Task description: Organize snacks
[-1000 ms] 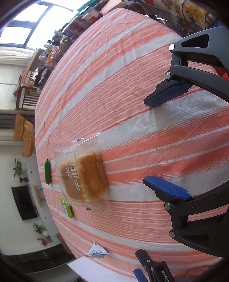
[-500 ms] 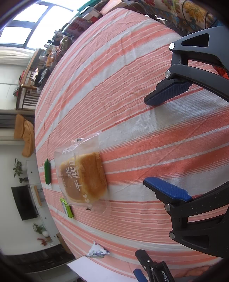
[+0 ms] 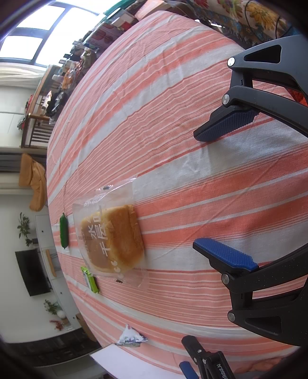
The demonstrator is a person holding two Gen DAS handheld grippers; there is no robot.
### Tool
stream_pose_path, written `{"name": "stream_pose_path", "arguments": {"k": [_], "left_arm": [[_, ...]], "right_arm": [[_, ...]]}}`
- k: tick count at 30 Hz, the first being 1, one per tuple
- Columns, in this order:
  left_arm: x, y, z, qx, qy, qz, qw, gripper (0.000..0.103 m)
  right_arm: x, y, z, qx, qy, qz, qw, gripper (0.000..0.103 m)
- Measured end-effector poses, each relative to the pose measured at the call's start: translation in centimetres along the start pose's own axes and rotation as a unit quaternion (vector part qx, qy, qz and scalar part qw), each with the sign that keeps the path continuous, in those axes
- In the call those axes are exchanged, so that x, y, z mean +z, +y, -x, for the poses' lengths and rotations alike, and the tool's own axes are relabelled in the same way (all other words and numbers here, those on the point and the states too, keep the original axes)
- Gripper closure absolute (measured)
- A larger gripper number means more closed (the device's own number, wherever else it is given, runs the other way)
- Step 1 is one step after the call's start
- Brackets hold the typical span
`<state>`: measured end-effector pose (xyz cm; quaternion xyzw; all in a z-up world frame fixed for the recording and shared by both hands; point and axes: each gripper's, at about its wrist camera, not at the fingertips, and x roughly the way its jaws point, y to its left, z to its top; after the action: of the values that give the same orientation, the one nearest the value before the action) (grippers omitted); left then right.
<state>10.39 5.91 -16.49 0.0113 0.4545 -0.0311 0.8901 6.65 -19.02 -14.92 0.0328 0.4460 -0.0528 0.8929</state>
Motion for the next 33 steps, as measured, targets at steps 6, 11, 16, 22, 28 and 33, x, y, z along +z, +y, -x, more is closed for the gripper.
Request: {"name": "stream_pose_path", "arguments": {"k": [6,11,16,22,28,33], "left_arm": [[0.0,0.0,0.0,0.000,0.000,0.000,1.0000,0.000],[0.0,0.0,0.0,0.000,0.000,-0.001,1.0000,0.000],[0.0,0.0,0.0,-0.001,0.000,0.000,1.0000,0.000],[0.5,2.0,0.3,-0.025,0.018,0.032,0.9990,0.000],[3.5,5.8,-0.2,-0.034,0.006,0.136,0.9901,0.001],[7.4,3.8,-3.4,-0.005,0.014,0.088,0.9960,0.001]], "right_arm": [[0.0,0.0,0.0,0.000,0.000,0.000,1.000,0.017],[0.0,0.0,0.0,0.000,0.000,0.000,1.000,0.017],[-0.1,0.0,0.1,0.000,0.000,0.000,1.000,0.016],[-0.1,0.1,0.1,0.000,0.000,-0.001,1.000,0.016],[-0.1,0.2,0.0,0.001,0.001,0.002,1.000,0.014],[-0.2,0.4,0.1,0.003,0.001,0.002,1.000,0.013]]}}
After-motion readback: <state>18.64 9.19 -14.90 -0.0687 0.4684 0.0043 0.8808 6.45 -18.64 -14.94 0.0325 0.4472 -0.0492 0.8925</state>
